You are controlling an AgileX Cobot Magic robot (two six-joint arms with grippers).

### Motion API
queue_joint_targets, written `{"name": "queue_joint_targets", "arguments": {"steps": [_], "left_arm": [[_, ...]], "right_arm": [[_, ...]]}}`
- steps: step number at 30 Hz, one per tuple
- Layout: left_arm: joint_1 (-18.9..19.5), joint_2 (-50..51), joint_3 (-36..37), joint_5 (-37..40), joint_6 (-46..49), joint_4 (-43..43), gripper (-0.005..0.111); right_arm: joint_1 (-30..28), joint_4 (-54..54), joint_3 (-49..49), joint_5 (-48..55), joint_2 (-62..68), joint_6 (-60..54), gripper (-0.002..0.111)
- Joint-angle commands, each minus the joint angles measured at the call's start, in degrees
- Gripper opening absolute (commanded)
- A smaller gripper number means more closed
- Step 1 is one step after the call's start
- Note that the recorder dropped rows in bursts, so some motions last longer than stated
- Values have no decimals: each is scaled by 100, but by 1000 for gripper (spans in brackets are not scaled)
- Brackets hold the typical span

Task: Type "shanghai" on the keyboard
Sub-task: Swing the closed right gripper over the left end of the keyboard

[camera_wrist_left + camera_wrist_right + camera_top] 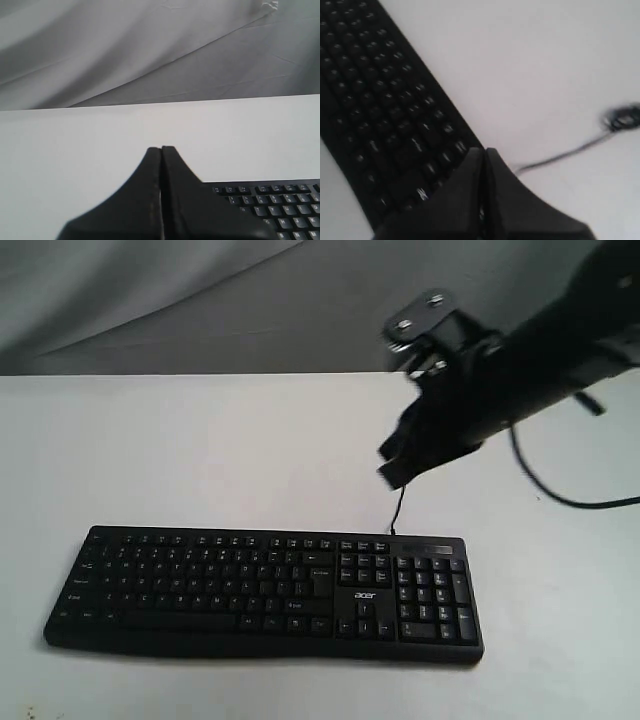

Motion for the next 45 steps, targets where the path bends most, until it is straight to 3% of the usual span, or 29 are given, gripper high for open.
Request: {"name": "queue_joint_targets", "arguments": {"steps": [1,11,23,30,36,45], "left_arm": [[-37,-14,10,-63,-9,-2,0],[-37,-14,10,-63,-9,-2,0],[-37,-14,10,-63,-9,-2,0],[-37,-14,10,-63,-9,-2,0],[-37,-14,10,-63,-9,-2,0],[-37,-14,10,-63,-9,-2,0]], "right_arm": [[1028,101,-571,-351,695,8,0],[1995,-92,-2573,-525,2141,598,0],[2492,-544,-2873,-1178,3176,719,0],[2739,-628,-4369,-399,4052,1023,0],[3126,-1604,-4365,-440,4074,1786,0],[3159,-1858,-4365,-449,4252,2065,0]]}}
